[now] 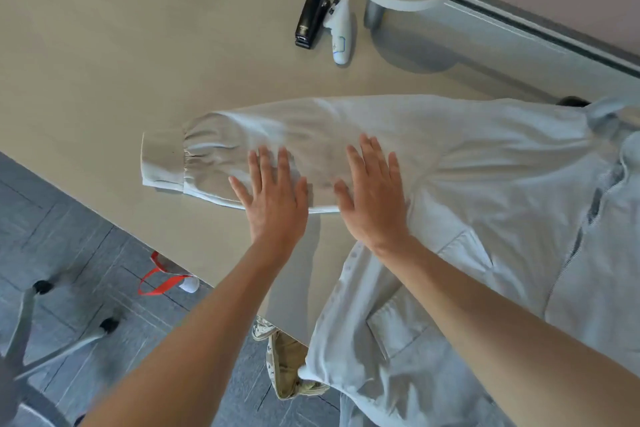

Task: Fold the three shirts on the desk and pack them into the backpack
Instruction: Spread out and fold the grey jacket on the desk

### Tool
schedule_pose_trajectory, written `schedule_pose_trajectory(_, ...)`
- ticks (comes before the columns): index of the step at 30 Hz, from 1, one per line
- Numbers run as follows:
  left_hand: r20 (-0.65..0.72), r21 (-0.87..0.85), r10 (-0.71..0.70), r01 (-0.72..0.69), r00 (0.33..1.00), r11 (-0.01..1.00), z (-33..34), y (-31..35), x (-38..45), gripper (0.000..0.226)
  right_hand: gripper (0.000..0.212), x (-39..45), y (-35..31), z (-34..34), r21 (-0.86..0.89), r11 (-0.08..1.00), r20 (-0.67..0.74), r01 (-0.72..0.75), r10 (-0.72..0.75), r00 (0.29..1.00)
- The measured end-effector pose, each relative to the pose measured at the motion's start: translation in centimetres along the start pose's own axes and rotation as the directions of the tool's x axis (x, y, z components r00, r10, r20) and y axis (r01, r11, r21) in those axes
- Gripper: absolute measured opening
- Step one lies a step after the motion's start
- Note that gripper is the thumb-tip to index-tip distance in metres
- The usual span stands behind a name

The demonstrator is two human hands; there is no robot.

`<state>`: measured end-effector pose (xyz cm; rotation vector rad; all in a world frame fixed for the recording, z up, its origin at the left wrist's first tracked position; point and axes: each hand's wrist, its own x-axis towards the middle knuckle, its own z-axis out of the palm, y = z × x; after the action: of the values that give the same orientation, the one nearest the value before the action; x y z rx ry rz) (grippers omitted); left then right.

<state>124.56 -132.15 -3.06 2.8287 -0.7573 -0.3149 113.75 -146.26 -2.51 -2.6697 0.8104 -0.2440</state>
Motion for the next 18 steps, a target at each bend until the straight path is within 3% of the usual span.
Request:
schedule_pose_trajectory(4,0.043,-0.092,0.185,-0.181,0.982,0.979,1.2,5.0,-6.8,0.065,0.059,-7.8,4.3,-3.9,-0.055,0.988,-0.116,-0.147,0.14,0.983)
schedule_pose_trajectory(7,0.158,-0.045,0.297,-0.294,0.942,0.955,2.8,8.3,-10.6,0.063,0.065,-12.1,8.4,-4.0,-0.194,0.949,-0.041,-0.25,0.246,0.968)
schedule_pose_trajectory(9,0.234,0.024,0.295,-0.309,0.926,0.951,3.7,9.3,-11.7,0.064,0.069,-13.8,10.7,-3.7,-0.22,0.947,0.053,-0.232,0.25,0.967)
schedule_pose_trajectory(12,0.239,0.118,0.264,-0.297,0.935,0.948,4.3,9.1,-11.4,0.065,0.072,-13.9,11.9,-3.8,-0.164,0.971,0.141,-0.174,0.197,0.97)
schedule_pose_trajectory(18,0.226,0.083,0.28,-0.305,0.933,0.949,2.2,12.2,-15.9,0.066,0.065,-21.8,12.6,-7.8,-0.036,0.957,-0.029,-0.288,0.287,0.958)
